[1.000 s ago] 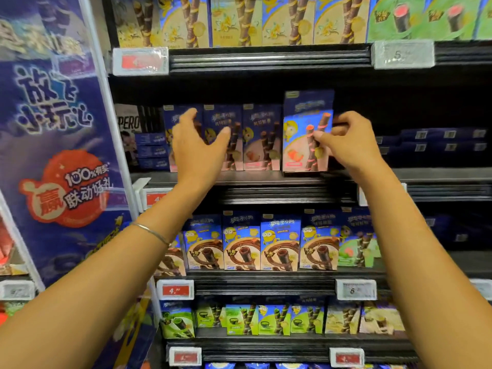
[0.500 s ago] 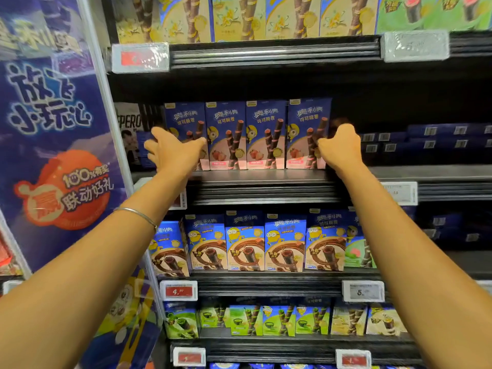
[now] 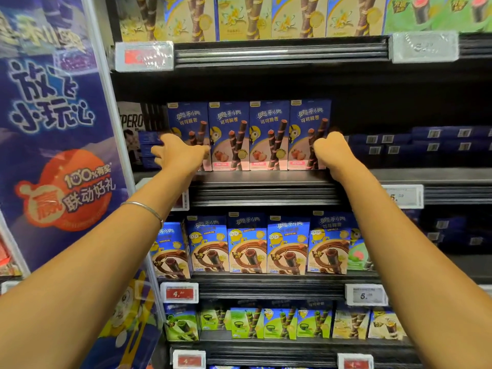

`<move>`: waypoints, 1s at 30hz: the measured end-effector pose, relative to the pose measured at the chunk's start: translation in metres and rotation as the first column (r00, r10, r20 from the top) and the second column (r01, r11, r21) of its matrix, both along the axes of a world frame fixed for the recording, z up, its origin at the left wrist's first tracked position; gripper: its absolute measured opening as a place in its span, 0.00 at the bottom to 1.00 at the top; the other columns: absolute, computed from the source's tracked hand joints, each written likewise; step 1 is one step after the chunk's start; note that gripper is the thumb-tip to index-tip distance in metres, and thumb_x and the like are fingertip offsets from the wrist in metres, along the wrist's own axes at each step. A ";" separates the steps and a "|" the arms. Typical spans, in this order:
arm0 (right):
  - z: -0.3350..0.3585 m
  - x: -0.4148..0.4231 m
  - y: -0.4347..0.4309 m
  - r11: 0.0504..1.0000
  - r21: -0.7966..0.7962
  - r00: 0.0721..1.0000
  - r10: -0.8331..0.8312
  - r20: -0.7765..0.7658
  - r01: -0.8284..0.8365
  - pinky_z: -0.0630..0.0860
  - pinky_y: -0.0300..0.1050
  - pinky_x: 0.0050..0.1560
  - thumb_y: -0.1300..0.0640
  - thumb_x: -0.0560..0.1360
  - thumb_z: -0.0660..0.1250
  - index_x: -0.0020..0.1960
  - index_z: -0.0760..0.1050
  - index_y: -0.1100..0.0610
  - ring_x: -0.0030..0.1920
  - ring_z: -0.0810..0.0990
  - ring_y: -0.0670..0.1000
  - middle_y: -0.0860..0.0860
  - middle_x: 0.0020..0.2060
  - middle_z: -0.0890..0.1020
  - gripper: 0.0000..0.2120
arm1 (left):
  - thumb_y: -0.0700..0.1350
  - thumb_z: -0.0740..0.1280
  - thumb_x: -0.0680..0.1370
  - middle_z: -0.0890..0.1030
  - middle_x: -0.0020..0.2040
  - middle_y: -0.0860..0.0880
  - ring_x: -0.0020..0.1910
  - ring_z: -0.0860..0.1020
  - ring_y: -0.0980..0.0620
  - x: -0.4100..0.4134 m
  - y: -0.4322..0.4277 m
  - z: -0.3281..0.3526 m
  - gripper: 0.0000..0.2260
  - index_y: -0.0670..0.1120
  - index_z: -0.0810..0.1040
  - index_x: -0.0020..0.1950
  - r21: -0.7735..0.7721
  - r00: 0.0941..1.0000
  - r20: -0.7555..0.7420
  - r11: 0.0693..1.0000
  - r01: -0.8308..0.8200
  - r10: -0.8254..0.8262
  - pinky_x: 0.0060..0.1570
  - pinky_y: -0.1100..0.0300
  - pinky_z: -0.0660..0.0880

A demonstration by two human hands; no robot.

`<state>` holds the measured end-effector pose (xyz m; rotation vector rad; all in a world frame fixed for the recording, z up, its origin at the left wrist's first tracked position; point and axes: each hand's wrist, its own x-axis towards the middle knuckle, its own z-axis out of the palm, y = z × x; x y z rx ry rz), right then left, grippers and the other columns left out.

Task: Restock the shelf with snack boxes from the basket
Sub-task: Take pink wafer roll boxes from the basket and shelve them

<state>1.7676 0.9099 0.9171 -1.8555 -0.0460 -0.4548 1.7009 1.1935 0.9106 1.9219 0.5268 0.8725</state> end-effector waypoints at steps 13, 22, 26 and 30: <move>0.003 -0.008 -0.003 0.990 0.029 0.985 0.138 -0.101 -0.135 0.76 0.54 0.61 0.65 0.78 0.61 0.57 0.74 0.62 0.60 0.79 0.59 0.58 0.56 0.81 0.08 | 0.50 0.81 0.74 0.59 0.81 0.32 0.78 0.64 0.30 0.007 0.004 0.000 0.49 0.37 0.53 0.83 -0.010 0.999 -0.034 1.000 0.027 -0.027 0.77 0.36 0.67; 0.008 -0.017 -0.006 0.976 0.110 0.970 0.201 -0.140 -0.187 0.72 0.56 0.69 0.67 0.76 0.63 0.59 0.77 0.66 0.63 0.78 0.59 0.59 0.58 0.81 0.12 | 0.56 0.81 0.74 0.56 0.83 0.32 0.81 0.60 0.30 0.008 0.007 -0.002 0.52 0.39 0.51 0.85 -0.012 0.996 -0.069 0.999 0.052 -0.052 0.79 0.35 0.63; 0.011 -0.024 -0.014 0.951 0.242 0.967 0.225 -0.124 -0.190 0.64 0.59 0.74 0.63 0.77 0.64 0.63 0.76 0.61 0.64 0.78 0.56 0.57 0.59 0.82 0.14 | 0.57 0.77 0.76 0.59 0.81 0.35 0.78 0.65 0.33 -0.003 0.005 -0.001 0.45 0.41 0.56 0.82 -0.064 0.997 0.055 0.997 0.048 -0.044 0.77 0.38 0.67; 0.010 -0.044 -0.021 0.899 0.345 0.952 0.303 -0.041 -0.271 0.63 0.57 0.76 0.61 0.78 0.66 0.59 0.77 0.58 0.66 0.77 0.52 0.54 0.61 0.82 0.10 | 0.56 0.73 0.81 0.65 0.80 0.39 0.76 0.70 0.40 -0.030 -0.006 0.000 0.39 0.43 0.58 0.84 -0.065 0.964 0.257 0.994 0.093 -0.073 0.72 0.49 0.72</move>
